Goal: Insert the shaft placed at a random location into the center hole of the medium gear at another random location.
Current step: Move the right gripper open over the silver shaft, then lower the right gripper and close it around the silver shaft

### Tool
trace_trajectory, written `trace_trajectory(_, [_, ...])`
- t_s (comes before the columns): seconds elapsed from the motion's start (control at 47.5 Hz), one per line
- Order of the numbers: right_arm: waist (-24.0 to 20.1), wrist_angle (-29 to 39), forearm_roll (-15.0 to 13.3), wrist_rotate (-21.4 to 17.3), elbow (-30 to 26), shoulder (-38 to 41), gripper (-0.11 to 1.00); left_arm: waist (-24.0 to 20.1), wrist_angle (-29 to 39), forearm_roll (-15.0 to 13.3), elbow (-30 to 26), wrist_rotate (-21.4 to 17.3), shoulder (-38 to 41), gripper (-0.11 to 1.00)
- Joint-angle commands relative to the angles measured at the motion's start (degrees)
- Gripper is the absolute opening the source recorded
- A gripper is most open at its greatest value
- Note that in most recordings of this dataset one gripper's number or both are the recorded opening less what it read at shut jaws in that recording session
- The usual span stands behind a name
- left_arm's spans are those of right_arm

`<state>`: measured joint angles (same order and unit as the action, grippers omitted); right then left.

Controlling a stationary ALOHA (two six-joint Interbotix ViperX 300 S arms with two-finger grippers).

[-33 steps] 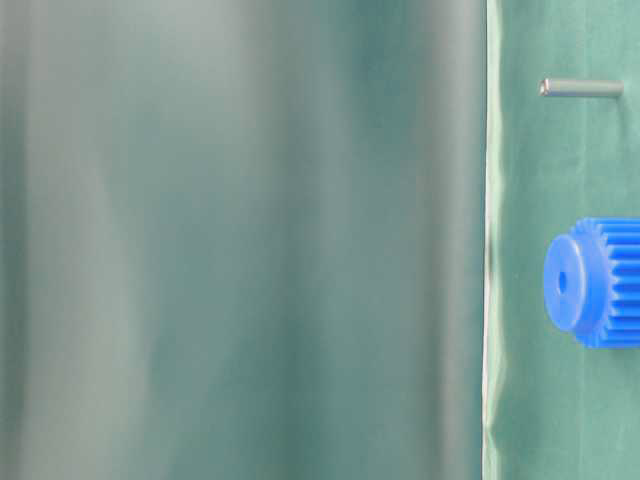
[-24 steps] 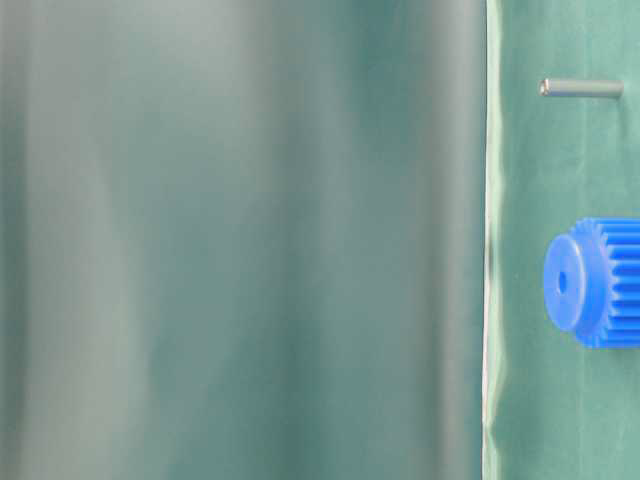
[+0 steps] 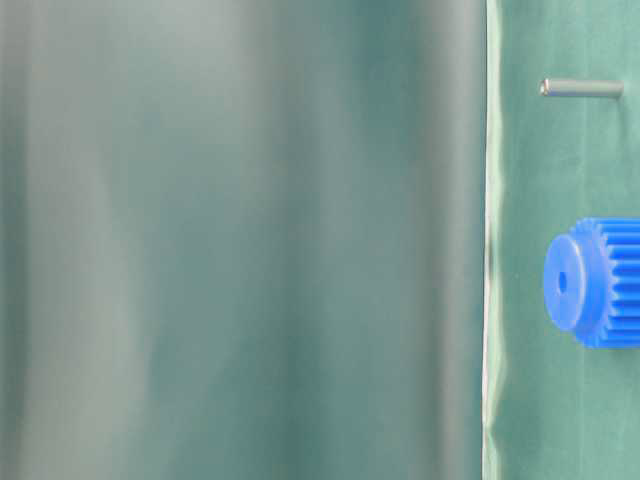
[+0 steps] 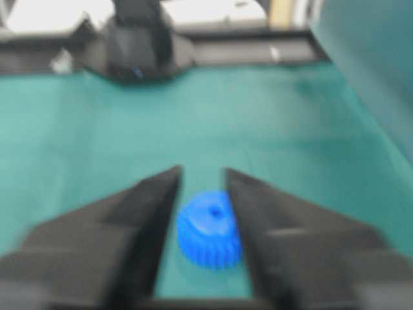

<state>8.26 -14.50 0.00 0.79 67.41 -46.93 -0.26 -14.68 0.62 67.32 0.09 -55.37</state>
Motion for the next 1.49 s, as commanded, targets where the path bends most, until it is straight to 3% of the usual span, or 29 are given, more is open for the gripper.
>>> trace_trajectory(0.0, [1.8, -2.4, -0.1, 0.4, -0.1, 3.7, 0.57, -0.2, -0.3, 0.2, -1.4, -0.1, 0.4, 0.0])
trace_trajectory(0.084, [3.4, -6.4, -0.2, 0.9, 0.8, 9.0, 0.82, -0.2, -0.4, 0.2, -1.4, -0.1, 0.5, 0.0])
trace_trajectory(0.126, [4.0, -8.3, -0.1, 1.1, 1.1, 11.4, 0.87, -0.2, -0.4, 0.2, -1.3, -0.1, 0.5, 0.0])
trace_trajectory(0.231, [5.4, -13.3, -0.1, 1.3, 1.1, 18.5, 0.79, -0.2, -0.3, 0.2, -1.2, -0.1, 0.6, 0.0])
trace_trajectory(0.484, [7.4, -21.3, 0.4, 1.3, -0.4, 33.1, 0.8, -0.2, -0.2, 0.3, -1.1, -0.1, 0.7, 0.0])
trace_trajectory(0.884, [7.6, -28.4, 1.6, 1.1, -2.6, 47.2, 0.8, -0.2, -0.2, 0.3, -1.1, -0.2, 0.8, 0.0])
trace_trajectory(1.347, [7.6, -29.6, 1.6, 0.9, -3.5, 50.2, 0.79, -0.2, -0.2, 0.3, -1.1, -0.2, 0.8, 0.0])
trace_trajectory(1.473, [7.6, -30.1, 1.6, 0.9, -3.5, 50.2, 0.71, -0.2, -0.2, 0.3, -1.1, -0.2, 0.8, 0.0])
